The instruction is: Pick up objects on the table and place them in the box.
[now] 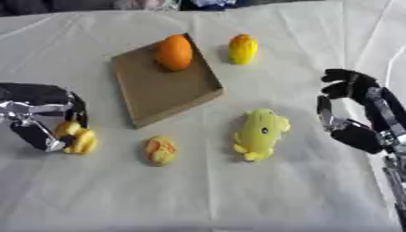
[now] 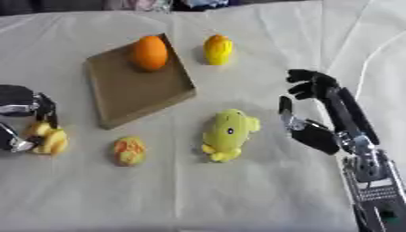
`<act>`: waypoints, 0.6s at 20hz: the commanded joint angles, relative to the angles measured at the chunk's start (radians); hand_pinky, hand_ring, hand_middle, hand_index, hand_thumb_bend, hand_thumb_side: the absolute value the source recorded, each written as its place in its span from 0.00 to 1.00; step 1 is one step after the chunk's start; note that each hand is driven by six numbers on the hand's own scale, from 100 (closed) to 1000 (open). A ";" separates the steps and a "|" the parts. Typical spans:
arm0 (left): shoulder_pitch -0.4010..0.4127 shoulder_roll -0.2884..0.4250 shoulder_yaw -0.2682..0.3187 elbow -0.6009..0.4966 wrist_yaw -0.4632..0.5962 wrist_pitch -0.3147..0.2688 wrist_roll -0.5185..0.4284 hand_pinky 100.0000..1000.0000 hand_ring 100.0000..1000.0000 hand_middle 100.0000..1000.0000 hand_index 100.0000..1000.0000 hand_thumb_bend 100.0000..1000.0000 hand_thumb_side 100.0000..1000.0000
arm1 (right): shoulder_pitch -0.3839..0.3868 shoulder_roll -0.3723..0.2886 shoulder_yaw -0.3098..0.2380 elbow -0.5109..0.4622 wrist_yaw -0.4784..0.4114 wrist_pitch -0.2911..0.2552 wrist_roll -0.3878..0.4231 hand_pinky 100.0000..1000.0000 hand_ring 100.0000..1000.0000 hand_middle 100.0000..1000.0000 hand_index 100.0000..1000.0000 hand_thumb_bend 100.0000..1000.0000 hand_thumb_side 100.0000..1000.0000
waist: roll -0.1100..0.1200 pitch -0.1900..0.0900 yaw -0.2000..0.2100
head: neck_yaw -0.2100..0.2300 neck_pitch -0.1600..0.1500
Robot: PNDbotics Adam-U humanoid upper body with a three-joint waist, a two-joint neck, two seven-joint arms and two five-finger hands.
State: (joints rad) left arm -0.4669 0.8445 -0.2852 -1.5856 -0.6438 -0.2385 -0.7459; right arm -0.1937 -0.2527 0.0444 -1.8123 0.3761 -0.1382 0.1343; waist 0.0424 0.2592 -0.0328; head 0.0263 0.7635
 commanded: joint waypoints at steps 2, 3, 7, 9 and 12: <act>-0.032 0.031 0.049 -0.068 0.006 0.020 0.047 0.55 0.49 0.46 0.52 0.05 0.00 | -0.007 -0.021 -0.002 -0.009 -0.003 -0.001 0.002 0.66 0.67 0.70 0.83 0.01 0.18 | 0.008 -0.033 0.002 | -0.004 -0.003; -0.045 0.029 0.057 -0.083 0.010 0.025 0.056 0.55 0.49 0.46 0.52 0.06 0.00 | -0.007 -0.022 -0.002 -0.009 -0.003 -0.001 0.002 0.66 0.67 0.70 0.83 0.01 0.18 | 0.008 -0.033 0.003 | -0.004 -0.003; -0.126 -0.007 0.058 -0.103 0.018 0.038 0.068 0.55 0.49 0.47 0.53 0.08 0.00 | -0.005 -0.023 0.000 -0.009 -0.004 -0.002 0.004 0.66 0.67 0.70 0.83 0.01 0.18 | 0.009 -0.037 0.004 | -0.006 -0.004; -0.179 -0.049 0.041 -0.085 0.013 0.037 0.071 0.55 0.49 0.47 0.54 0.08 0.00 | -0.005 -0.022 0.001 -0.008 -0.005 -0.002 0.005 0.66 0.67 0.70 0.83 0.01 0.18 | 0.009 -0.039 0.004 | -0.007 -0.004; -0.257 -0.141 -0.001 -0.021 -0.007 0.020 0.068 0.56 0.50 0.48 0.55 0.08 0.00 | -0.005 -0.020 0.003 -0.008 -0.008 -0.003 0.006 0.66 0.67 0.71 0.83 0.01 0.18 | 0.006 -0.042 0.001 | -0.010 -0.005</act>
State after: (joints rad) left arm -0.7029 0.7160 -0.2810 -1.6184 -0.6438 -0.2109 -0.6795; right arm -0.1931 -0.2535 0.0456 -1.8120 0.3758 -0.1383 0.1382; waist 0.0424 0.2500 -0.0315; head 0.0190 0.7637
